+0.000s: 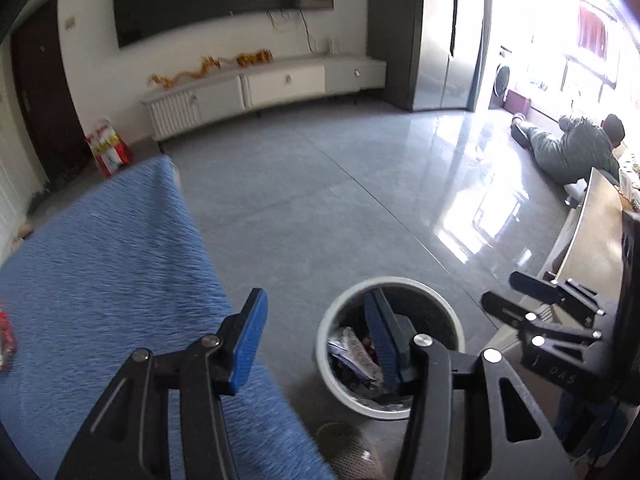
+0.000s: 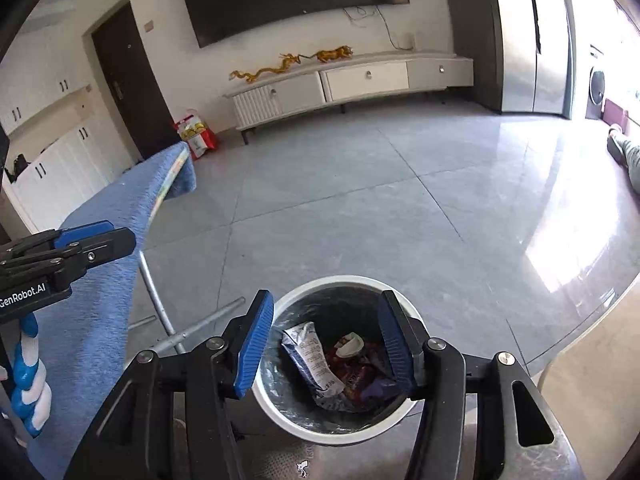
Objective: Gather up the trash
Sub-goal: 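Move both grippers back to the white tissue and clear bag on the rug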
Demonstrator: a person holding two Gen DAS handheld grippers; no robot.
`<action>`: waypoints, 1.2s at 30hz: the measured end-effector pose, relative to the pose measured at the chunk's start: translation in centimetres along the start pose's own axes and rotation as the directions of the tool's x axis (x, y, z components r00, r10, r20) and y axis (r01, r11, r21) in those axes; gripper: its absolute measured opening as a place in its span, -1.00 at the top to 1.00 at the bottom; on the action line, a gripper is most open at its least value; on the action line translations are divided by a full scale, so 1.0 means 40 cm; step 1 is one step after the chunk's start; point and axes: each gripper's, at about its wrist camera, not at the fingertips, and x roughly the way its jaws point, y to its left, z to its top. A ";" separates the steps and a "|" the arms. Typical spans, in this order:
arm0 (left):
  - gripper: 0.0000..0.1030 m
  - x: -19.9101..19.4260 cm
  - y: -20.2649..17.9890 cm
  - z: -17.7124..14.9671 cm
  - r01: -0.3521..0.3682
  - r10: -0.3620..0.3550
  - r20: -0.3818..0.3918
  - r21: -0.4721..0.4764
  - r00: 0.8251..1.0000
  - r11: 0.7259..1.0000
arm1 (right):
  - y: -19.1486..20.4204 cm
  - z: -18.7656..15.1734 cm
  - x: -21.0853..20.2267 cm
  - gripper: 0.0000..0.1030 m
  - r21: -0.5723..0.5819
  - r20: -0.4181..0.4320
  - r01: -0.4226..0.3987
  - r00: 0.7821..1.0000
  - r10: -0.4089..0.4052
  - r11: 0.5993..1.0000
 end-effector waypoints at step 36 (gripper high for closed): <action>-0.28 -0.449 0.445 -0.231 -0.161 0.221 0.205 -0.271 0.953 0.949 | 0.476 0.058 -0.258 -0.48 -0.327 0.127 -0.080 0.984 0.128 0.942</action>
